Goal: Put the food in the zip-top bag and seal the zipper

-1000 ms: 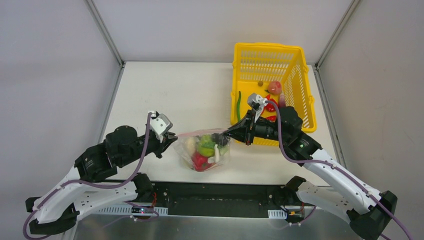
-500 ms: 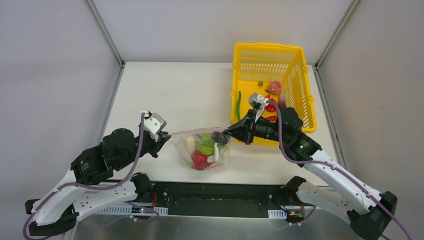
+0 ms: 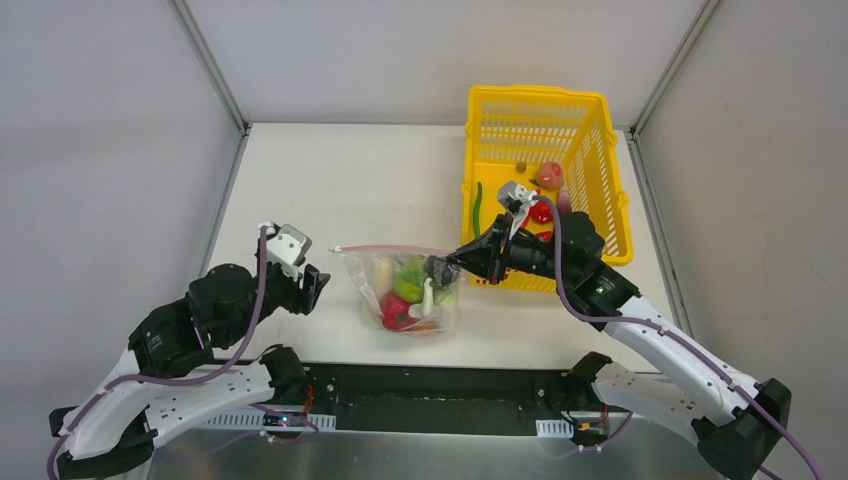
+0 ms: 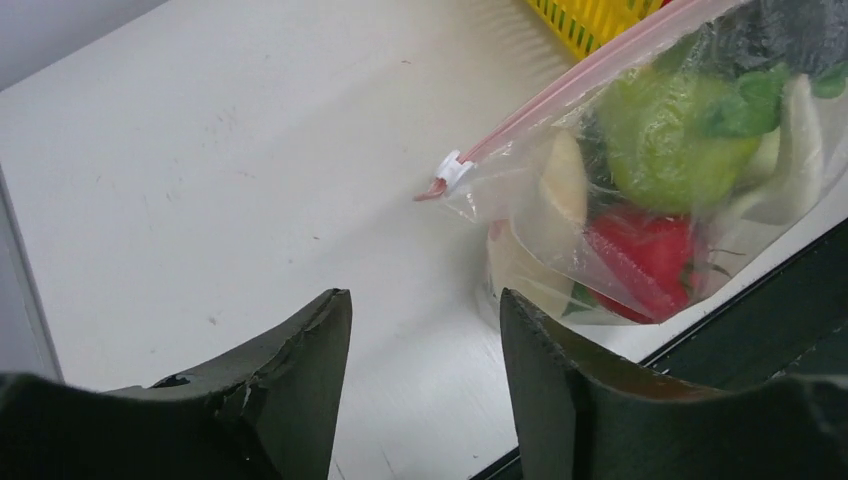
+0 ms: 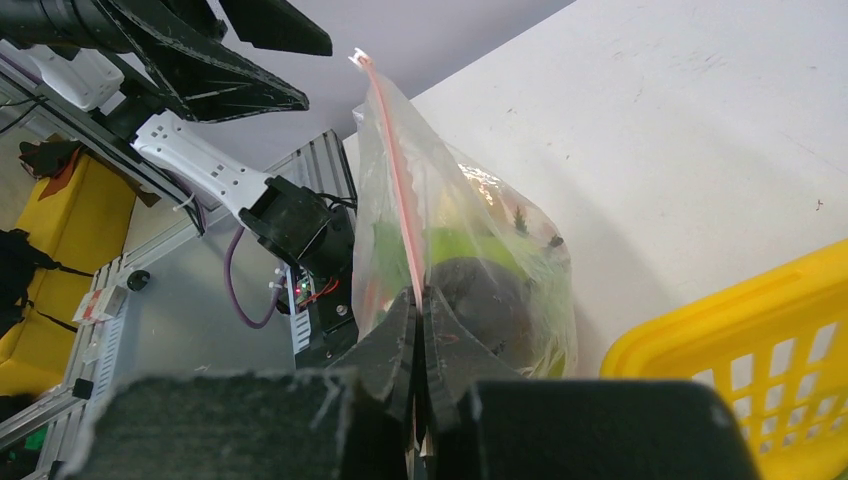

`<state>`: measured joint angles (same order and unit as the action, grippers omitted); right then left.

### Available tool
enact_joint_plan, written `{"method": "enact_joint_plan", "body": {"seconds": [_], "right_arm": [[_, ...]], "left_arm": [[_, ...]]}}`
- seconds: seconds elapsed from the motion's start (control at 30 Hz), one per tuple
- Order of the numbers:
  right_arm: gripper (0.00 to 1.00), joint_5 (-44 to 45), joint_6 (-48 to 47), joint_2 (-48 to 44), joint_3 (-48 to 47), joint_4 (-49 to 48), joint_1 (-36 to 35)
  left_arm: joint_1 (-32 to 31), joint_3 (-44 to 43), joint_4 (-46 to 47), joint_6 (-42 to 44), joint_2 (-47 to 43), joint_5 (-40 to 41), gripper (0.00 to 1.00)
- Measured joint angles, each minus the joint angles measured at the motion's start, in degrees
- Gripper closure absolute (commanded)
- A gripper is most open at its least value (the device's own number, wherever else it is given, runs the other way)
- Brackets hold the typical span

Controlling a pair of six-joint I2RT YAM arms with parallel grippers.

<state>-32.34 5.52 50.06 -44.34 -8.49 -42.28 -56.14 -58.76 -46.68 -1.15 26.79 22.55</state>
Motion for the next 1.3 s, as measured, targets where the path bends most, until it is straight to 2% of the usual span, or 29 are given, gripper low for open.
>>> {"method": "enact_joint_plan", "body": {"seconds": [0.17, 0.43, 0.57, 0.8, 0.93, 1.13, 1.3], "right_arm": [[1.00, 0.0, 0.1, 0.6, 0.0, -0.3, 0.0], [1.00, -0.2, 0.3, 0.6, 0.0, -0.3, 0.0], [1.00, -0.4, 0.5, 2.4, -1.0, -0.7, 0.0], [1.00, -1.4, 0.5, 12.0, -10.5, -0.1, 0.0], [1.00, -1.8, -0.2, 20.5, -20.9, 1.3, 0.0], [1.00, -4.5, -4.8, 33.1, -39.8, 5.5, 0.1], [1.00, -7.9, -12.3, 34.5, -39.6, 11.1, -2.4]], "left_arm": [[0.0, 0.0, 0.1, -0.7, -1.1, 0.8, 0.31], [0.0, 0.0, 1.2, -1.7, -1.1, 1.3, 0.10], [0.0, 0.0, 1.5, -3.6, -0.3, 4.1, 0.01], [0.0, -1.0, 2.1, -6.7, -2.9, 10.8, 0.01], [0.0, -1.7, 2.9, -8.3, -7.1, 14.1, 0.01], [0.0, -2.9, 3.0, -9.4, -7.8, 15.6, 0.01], [0.0, -2.9, 3.0, -10.0, -7.8, 15.6, 0.01]]}}
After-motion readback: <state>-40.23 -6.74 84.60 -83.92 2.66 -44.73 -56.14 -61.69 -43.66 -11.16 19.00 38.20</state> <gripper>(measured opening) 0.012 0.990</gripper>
